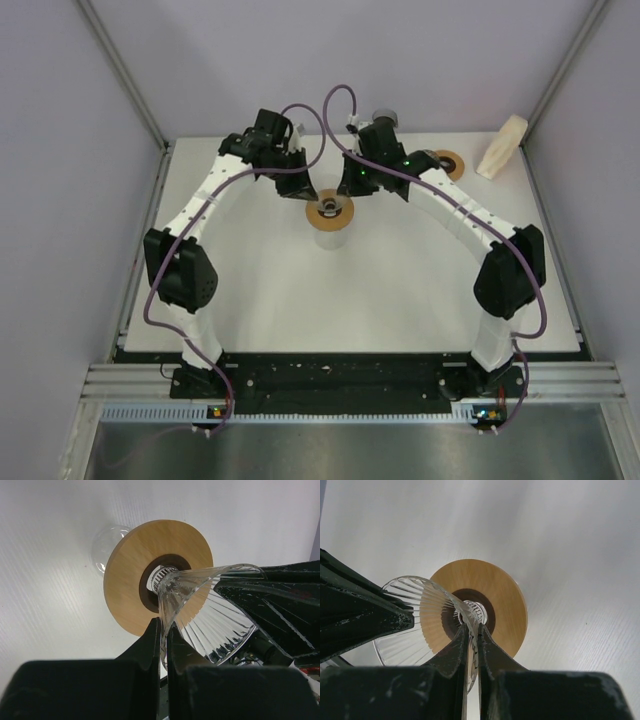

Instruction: Place the coffee filter in the dripper

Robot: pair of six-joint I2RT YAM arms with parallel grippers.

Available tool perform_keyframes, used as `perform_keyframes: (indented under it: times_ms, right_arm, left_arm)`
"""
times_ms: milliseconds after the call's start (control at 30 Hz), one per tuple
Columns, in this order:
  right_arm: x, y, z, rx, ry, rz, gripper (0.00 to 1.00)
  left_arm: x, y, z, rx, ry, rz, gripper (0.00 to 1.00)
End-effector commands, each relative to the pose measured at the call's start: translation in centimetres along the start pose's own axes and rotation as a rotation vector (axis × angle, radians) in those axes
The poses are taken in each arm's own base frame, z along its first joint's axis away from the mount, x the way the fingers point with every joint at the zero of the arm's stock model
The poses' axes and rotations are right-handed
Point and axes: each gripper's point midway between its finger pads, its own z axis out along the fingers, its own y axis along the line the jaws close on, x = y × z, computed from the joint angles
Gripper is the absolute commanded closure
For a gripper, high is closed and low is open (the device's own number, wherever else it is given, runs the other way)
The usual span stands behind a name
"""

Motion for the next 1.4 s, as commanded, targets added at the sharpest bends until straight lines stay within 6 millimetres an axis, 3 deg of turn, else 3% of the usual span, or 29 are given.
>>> perform_keyframes:
  times_ms: [0,433,567,733,967,1067,1200,1367]
  right_arm:
    - [2.3,-3.6,1.0,0.067,0.095,-0.030,1.00]
    - [6.7,-6.7,4.5,0.122,0.226,-0.001,1.00]
    - [8.2,-7.5,5.7,0.125,0.275,0.017,1.00]
    - [10.1,-8.4,7.1,0.128,0.332,0.031,1.00]
    - [10.6,-8.7,7.2,0.133,0.346,0.038,1.00]
    - [11.7,-9.4,7.7,0.142,0.375,0.048,1.00]
    - [13.4,-10.5,8.5,0.161,0.420,0.064,1.00]
    - [14.3,-11.4,8.8,0.184,0.439,0.074,1.00]
  left_arm:
    - [0.7,-1.2,-0.9,0.081,0.017,0.092,1.00]
    - [2.2,1.6,2.3,0.002,0.096,0.077,1.00]
    - [3.5,4.0,4.0,-0.053,0.146,0.038,1.00]
    - [5.3,5.1,5.1,-0.060,0.197,0.015,1.00]
    - [5.9,7.4,6.2,-0.100,0.242,-0.030,1.00]
    - [6.5,8.6,7.2,-0.130,0.272,-0.038,1.00]
    - [6.6,8.8,7.7,-0.126,0.291,-0.043,1.00]
    - [5.1,7.9,6.8,-0.118,0.253,-0.005,1.00]
